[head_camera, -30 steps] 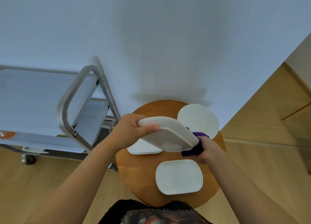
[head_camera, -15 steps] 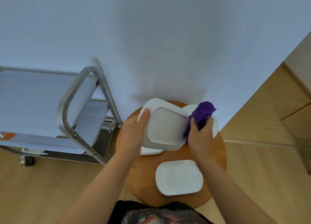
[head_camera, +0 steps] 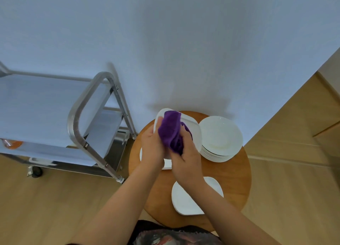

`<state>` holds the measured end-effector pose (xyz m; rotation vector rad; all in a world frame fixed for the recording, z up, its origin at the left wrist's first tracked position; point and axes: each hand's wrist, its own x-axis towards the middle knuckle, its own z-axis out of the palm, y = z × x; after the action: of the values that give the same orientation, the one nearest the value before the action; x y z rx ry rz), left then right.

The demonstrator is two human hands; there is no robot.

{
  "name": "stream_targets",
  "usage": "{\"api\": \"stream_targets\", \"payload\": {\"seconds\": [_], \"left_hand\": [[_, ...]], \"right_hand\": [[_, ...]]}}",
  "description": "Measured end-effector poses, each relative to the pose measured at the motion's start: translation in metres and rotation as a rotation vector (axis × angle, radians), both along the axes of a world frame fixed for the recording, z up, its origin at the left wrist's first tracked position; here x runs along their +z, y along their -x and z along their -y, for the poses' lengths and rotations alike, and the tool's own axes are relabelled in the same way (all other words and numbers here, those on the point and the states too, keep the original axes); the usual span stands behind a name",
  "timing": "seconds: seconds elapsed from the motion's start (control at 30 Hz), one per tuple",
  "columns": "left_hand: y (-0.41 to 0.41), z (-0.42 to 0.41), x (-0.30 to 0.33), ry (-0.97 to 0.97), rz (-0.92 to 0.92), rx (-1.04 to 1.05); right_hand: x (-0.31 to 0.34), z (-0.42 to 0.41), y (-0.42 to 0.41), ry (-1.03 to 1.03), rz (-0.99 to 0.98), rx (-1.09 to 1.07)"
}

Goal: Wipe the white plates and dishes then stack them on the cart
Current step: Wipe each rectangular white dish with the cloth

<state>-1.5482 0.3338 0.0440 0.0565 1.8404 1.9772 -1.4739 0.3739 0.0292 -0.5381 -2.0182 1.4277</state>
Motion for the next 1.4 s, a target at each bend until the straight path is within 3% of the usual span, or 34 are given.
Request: {"api": "stream_targets", "payload": {"seconds": [0.1, 0.2, 0.33, 0.43, 0.53, 0.63, 0.73, 0.8, 0.83, 0.87, 0.93, 1.0, 1.03, 1.07, 1.13, 1.2, 1.3, 1.4], "left_hand": [[0.011, 0.005, 0.001, 0.04, 0.039, 0.002], [0.02, 0.009, 0.012, -0.016, 0.104, 0.065], [0.026, 0.017, 0.021, 0.032, -0.058, 0.008], [0.016, 0.015, 0.019, 0.241, -0.377, -0.091], [-0.007, 0.008, 0.007, 0.44, -0.916, -0.237], [-0.018, 0.004, -0.007, 0.502, -1.436, -0.359], [-0.014, 0.008, -0.012, 0.487, -1.616, -0.432], [-0.011, 0.012, -0.018, 0.508, -1.546, -0.401], [-0.01, 0.012, -0.018, 0.521, -1.4, -0.354], [-0.009, 0.012, -0.018, 0.53, -1.173, -0.287], [-0.003, 0.01, -0.013, 0.439, -0.523, -0.166], [0.002, 0.008, -0.008, 0.121, 0.162, -0.107], [0.004, 0.008, -0.01, -0.049, 0.393, -0.086], [0.007, 0.009, -0.012, -0.155, 0.497, -0.074], [0.01, 0.013, -0.008, -0.236, 0.504, -0.066], [0.015, 0.019, -0.006, -0.255, 0.455, -0.069], [0.021, 0.025, -0.004, -0.218, 0.345, -0.136], [0.016, 0.025, -0.003, -0.122, 0.185, -0.236]], "right_hand": [[-0.009, -0.007, -0.01, -0.077, -0.055, 0.135], [-0.03, -0.029, -0.024, -0.298, -0.012, 0.097], [-0.03, -0.053, -0.025, 0.073, 0.202, -0.102], [-0.012, -0.068, -0.014, 0.617, 0.193, -0.36], [0.01, -0.069, -0.007, 1.088, -0.043, -0.224], [0.024, -0.066, -0.012, 1.177, -0.076, -0.096], [0.019, -0.07, -0.019, 1.159, 0.053, -0.119], [0.011, -0.07, -0.022, 1.134, 0.104, -0.171], [0.007, -0.068, -0.024, 1.118, 0.09, -0.194], [0.004, -0.067, -0.024, 1.104, 0.064, -0.212], [0.0, -0.064, -0.025, 1.05, 0.022, -0.23], [-0.002, -0.06, -0.026, 0.986, 0.021, -0.209], [-0.003, -0.058, -0.026, 0.961, 0.039, -0.18], [-0.003, -0.057, -0.027, 0.936, 0.067, -0.146], [-0.002, -0.059, -0.029, 0.838, 0.148, -0.125], [0.002, -0.068, -0.029, 0.642, 0.218, -0.241], [0.017, -0.088, -0.018, 0.303, 0.12, -0.409], [0.037, -0.097, 0.009, -0.104, 0.09, -0.3]]}}
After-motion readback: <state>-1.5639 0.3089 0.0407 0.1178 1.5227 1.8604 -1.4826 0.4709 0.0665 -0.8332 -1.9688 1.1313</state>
